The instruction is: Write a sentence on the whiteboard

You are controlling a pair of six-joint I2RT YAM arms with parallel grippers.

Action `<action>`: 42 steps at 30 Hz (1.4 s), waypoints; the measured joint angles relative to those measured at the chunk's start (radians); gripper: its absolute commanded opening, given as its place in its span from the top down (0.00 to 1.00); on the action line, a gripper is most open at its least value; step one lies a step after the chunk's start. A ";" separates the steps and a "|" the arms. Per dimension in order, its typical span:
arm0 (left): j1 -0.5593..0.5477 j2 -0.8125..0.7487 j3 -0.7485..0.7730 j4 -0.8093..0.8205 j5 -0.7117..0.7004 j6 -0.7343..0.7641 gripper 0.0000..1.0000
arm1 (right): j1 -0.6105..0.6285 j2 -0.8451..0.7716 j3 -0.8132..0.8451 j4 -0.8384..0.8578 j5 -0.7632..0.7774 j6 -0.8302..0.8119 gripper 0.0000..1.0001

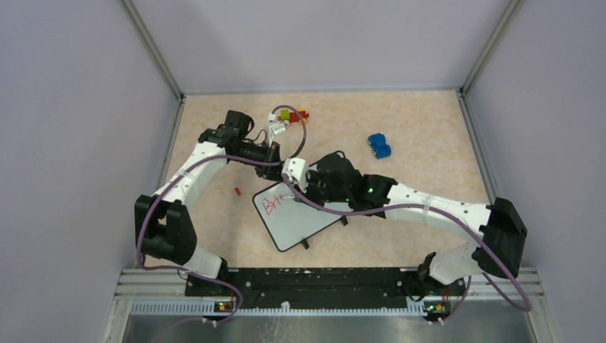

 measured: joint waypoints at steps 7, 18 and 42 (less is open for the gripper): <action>0.000 0.000 0.000 0.001 -0.001 0.000 1.00 | 0.002 -0.002 -0.016 -0.012 -0.008 -0.006 1.00; 0.000 0.000 0.000 0.002 -0.001 0.000 1.00 | 0.001 -0.012 -0.020 -0.012 0.013 -0.013 1.00; 0.000 0.000 0.000 0.002 -0.001 0.000 1.00 | 0.000 -0.013 -0.020 -0.015 0.007 -0.013 1.00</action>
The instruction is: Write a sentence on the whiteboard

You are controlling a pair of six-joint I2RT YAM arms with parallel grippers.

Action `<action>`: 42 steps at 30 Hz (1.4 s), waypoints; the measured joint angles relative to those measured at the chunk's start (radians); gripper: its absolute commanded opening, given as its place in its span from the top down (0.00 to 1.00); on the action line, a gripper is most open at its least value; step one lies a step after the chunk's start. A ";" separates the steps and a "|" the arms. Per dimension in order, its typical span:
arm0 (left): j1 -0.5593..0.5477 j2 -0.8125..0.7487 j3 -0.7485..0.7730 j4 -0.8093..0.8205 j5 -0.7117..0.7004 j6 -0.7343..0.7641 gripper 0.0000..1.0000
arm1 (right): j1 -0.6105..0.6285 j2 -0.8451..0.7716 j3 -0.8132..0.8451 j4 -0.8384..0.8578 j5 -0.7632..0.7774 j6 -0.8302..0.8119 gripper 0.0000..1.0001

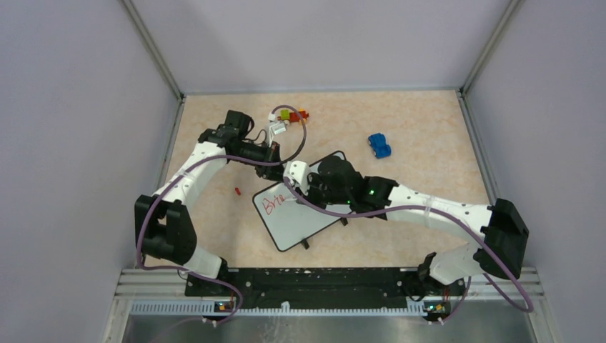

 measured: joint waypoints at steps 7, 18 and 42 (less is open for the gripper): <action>0.000 0.000 0.000 0.000 0.000 0.000 1.00 | 0.010 0.000 -0.021 -0.016 -0.014 0.000 1.00; 0.000 0.000 0.000 0.000 0.000 0.000 1.00 | 0.037 0.006 -0.019 -0.021 -0.021 -0.001 1.00; 0.000 0.000 0.000 0.000 0.000 0.000 1.00 | -0.013 -0.021 0.043 -0.026 0.025 -0.016 1.00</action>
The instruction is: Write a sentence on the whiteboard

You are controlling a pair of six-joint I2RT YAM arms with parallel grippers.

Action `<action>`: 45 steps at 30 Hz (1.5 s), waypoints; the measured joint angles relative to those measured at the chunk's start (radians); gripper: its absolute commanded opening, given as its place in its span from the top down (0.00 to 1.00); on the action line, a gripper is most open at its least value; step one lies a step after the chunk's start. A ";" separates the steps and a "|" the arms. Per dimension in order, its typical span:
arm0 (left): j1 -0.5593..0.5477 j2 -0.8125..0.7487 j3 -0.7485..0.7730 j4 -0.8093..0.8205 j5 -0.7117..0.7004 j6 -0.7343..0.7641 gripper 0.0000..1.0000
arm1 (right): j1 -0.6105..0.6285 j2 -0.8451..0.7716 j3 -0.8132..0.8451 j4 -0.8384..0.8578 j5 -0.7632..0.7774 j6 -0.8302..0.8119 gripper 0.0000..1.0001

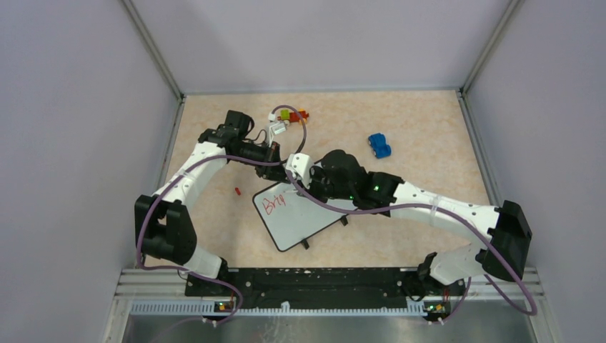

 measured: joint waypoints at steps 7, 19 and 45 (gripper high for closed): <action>0.000 0.000 0.000 0.000 0.000 0.000 1.00 | 0.000 0.004 0.021 0.004 -0.001 0.000 1.00; 0.000 0.000 0.000 0.000 0.000 0.000 1.00 | 0.000 0.026 0.039 0.007 0.001 -0.002 1.00; 0.001 0.000 -0.002 0.005 -0.004 0.001 1.00 | 0.002 0.023 -0.043 0.007 -0.035 -0.007 1.00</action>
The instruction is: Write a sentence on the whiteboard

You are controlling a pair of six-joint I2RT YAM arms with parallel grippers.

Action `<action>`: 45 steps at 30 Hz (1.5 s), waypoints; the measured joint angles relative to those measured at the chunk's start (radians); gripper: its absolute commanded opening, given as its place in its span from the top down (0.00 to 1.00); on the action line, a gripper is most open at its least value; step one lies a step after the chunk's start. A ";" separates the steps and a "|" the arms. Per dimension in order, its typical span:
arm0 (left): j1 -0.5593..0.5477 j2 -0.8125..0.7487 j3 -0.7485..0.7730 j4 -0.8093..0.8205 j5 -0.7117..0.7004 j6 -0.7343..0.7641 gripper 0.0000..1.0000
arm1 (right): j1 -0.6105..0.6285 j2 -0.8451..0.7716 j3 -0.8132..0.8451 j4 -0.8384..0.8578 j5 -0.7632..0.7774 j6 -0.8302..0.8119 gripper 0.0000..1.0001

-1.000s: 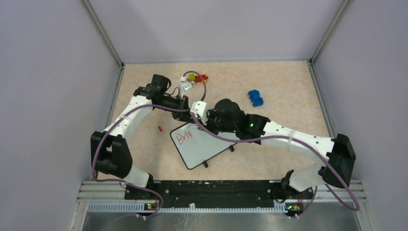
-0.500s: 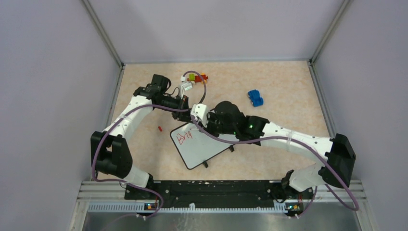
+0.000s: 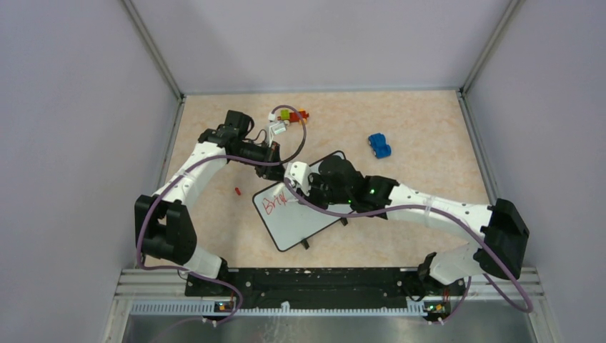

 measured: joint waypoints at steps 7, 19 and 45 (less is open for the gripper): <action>0.000 0.000 0.000 0.000 0.000 0.000 1.00 | 0.005 -0.002 -0.008 -0.003 -0.001 0.000 1.00; 0.000 0.000 0.000 0.000 0.000 0.000 1.00 | -0.001 -0.002 0.004 0.000 0.010 0.008 1.00; 0.000 0.000 0.000 0.000 -0.001 0.000 1.00 | -0.017 -0.005 0.017 0.003 0.013 0.010 1.00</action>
